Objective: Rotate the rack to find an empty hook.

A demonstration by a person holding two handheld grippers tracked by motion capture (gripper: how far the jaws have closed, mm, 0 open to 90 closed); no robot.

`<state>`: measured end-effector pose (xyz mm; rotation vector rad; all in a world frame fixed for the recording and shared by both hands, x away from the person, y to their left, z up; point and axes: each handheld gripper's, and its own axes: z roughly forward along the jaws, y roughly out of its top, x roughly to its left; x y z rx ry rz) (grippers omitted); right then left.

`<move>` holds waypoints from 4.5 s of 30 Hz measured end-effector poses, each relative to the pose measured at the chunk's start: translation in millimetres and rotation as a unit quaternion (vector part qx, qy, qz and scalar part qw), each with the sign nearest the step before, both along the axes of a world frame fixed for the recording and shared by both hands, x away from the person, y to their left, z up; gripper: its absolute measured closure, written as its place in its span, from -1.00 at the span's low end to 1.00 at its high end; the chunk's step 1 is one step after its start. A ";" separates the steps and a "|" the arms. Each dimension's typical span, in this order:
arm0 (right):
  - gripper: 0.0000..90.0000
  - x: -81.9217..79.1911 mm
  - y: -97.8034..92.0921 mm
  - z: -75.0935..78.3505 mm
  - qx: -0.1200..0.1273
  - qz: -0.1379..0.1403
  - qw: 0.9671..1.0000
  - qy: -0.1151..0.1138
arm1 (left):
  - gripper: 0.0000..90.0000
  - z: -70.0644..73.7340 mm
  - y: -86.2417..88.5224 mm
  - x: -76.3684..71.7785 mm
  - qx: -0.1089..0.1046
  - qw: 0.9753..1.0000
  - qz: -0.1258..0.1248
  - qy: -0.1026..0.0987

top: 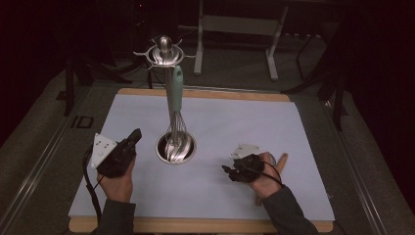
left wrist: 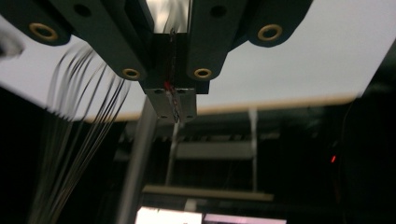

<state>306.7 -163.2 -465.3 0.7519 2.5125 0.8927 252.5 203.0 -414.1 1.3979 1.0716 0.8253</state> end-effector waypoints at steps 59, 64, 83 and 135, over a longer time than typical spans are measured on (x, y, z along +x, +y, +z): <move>0.08 -2.3 -42.4 -38.8 0.017 -0.080 0.996 0.040 | 1.00 122.9 -35.9 42.2 -0.033 0.979 -0.034 -0.198; 0.07 -2.6 -42.1 -38.6 0.018 -0.079 0.996 0.040 | 1.00 123.1 -29.6 45.4 -0.040 0.980 -0.023 -0.194; 0.08 -3.4 -42.2 -37.6 0.018 -0.079 0.996 0.038 | 1.00 130.3 -12.4 62.7 -0.032 0.984 0.005 -0.174; 0.08 -3.4 -52.1 -34.8 0.026 -0.090 0.995 0.033 | 0.88 3.4 39.1 46.3 0.026 0.999 0.024 0.018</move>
